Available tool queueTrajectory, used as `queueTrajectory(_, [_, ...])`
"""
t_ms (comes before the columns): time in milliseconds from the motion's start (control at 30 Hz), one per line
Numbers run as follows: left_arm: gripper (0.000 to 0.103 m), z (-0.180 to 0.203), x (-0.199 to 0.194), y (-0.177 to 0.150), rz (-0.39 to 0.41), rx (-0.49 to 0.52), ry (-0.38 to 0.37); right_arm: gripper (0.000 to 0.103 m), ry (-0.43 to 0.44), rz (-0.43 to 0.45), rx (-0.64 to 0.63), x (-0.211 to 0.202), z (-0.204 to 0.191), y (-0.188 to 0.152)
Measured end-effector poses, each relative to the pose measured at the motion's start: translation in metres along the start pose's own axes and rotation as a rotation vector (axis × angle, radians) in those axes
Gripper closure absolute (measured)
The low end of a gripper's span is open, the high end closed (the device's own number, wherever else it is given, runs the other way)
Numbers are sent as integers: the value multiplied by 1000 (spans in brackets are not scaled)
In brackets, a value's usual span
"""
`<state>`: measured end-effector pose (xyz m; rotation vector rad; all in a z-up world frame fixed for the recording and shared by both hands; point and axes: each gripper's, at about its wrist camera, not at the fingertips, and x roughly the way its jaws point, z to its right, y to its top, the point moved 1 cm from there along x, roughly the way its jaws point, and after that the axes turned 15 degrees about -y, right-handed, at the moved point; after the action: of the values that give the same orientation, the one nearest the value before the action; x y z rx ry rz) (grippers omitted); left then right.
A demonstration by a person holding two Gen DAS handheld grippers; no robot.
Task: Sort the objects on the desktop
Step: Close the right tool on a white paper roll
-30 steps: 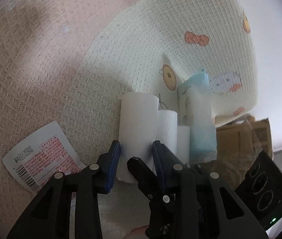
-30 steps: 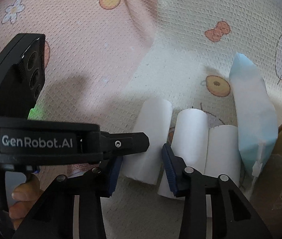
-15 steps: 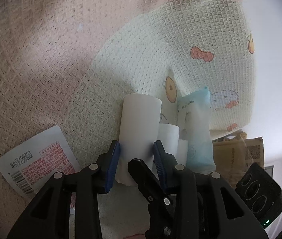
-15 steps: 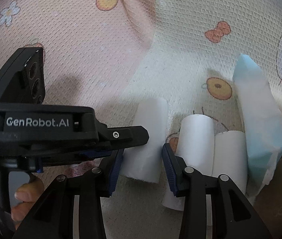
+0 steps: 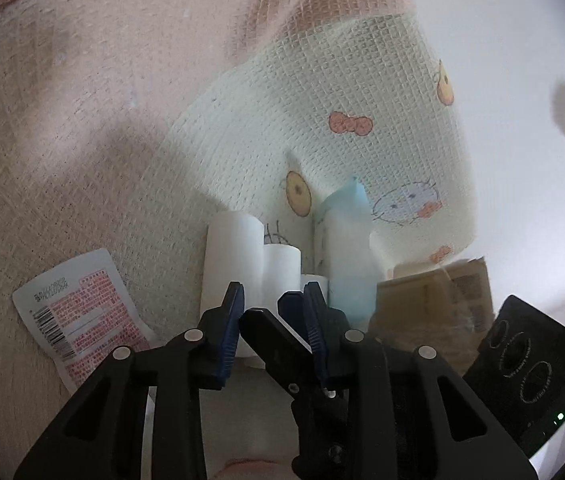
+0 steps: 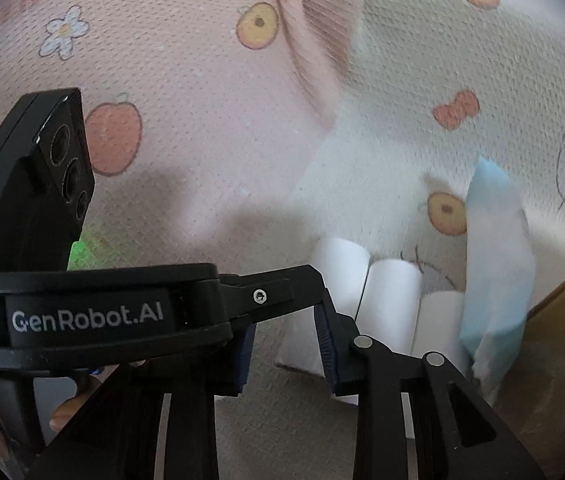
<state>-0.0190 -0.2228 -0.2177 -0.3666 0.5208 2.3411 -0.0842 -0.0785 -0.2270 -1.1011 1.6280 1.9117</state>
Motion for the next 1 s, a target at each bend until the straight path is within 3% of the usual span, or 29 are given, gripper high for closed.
queueTrajectory(100, [71,0,2,0,-14,6,24,78,25,-14,23,0,3,-1])
queueTrajectory(233, [71,-3,3,-1,-18,22,74,78,-8,-50,52,6,10,-6])
queueTrajectory(433, [70,-21,9,7,-42,-46,88,78,-11,-145,148,24,30,-16])
queueTrajectory(600, [62,-28,20,11,-95,-64,84,77,21,-183,180,31,29,-17])
queueTrajectory(667, [58,-31,23,12,-104,-75,76,77,20,-178,187,33,29,-17])
queueTrajectory(867, [57,-36,31,16,-113,-74,113,74,6,-177,176,37,26,-18])
queueTrajectory(1000, [57,-44,31,18,-106,-89,114,67,8,-168,163,37,14,-16])
